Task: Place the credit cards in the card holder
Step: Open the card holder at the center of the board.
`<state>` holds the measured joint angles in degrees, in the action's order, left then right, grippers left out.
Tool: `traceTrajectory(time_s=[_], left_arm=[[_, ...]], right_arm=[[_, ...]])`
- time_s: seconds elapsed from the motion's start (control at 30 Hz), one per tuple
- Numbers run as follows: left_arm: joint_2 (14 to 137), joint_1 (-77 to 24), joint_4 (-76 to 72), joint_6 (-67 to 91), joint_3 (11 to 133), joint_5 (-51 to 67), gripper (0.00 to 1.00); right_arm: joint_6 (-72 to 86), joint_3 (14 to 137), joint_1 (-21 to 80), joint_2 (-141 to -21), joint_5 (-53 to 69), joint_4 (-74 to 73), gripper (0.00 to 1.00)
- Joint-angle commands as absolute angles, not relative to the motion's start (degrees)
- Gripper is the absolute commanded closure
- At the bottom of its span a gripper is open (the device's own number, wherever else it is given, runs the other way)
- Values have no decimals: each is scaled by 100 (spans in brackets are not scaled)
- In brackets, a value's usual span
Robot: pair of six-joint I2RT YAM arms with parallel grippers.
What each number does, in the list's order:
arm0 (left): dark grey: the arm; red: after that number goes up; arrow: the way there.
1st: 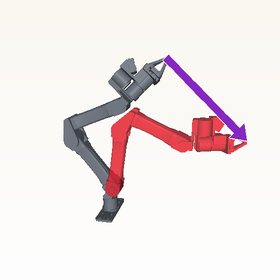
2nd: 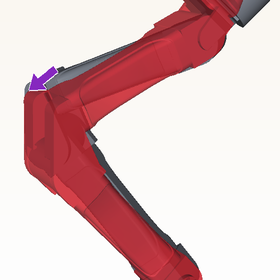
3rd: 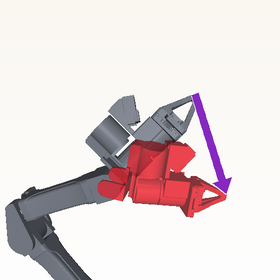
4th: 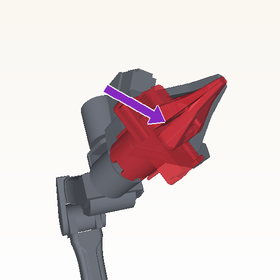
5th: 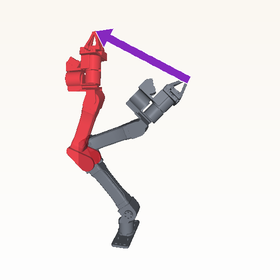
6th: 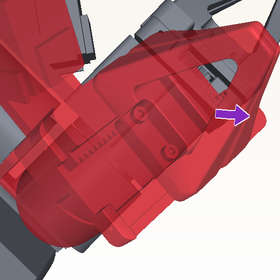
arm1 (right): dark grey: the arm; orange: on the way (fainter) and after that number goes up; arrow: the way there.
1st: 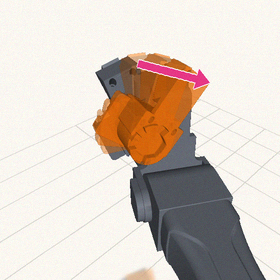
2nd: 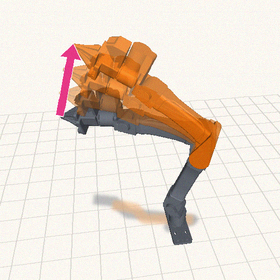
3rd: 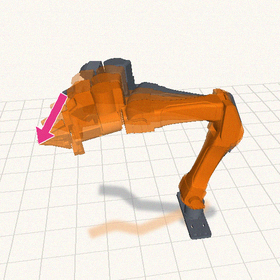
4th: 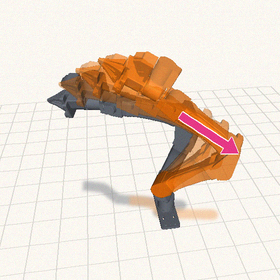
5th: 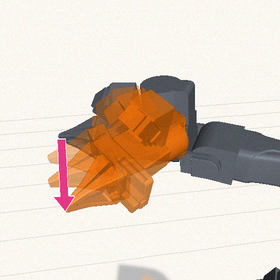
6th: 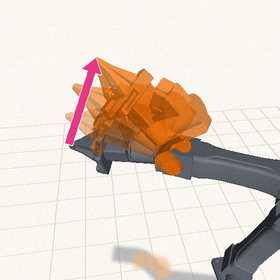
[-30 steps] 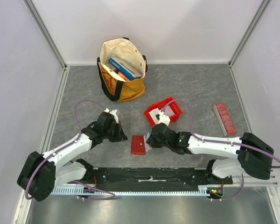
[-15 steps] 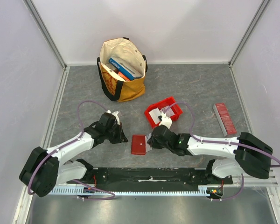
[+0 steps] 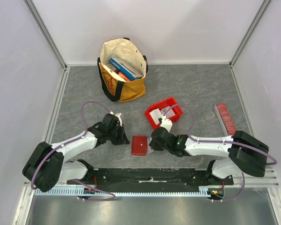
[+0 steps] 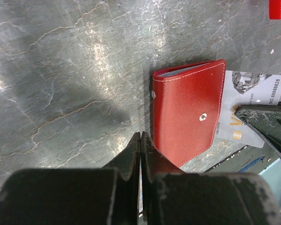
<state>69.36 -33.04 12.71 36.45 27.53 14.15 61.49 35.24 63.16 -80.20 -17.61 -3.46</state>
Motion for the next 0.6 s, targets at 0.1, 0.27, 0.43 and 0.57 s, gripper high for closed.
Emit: traceTrajectory(time_s=[0.1,0.27,0.43,0.57], left_arm=[[7198,-3384,870,3753,2786,1626,98],[7347,-3428,747,3779,2777,1670,98],[7436,-3437,712,3788,2804,1714,98],[7409,-3437,712,3779,2847,1714,98]], right_arm=[[6153,3454,6346,-8025,-1705,176,100],[6030,3498,6346,-7919,-1644,211,100],[5959,3577,6346,-7875,-1433,395,100],[5828,3603,6337,-7612,-1397,536,100]])
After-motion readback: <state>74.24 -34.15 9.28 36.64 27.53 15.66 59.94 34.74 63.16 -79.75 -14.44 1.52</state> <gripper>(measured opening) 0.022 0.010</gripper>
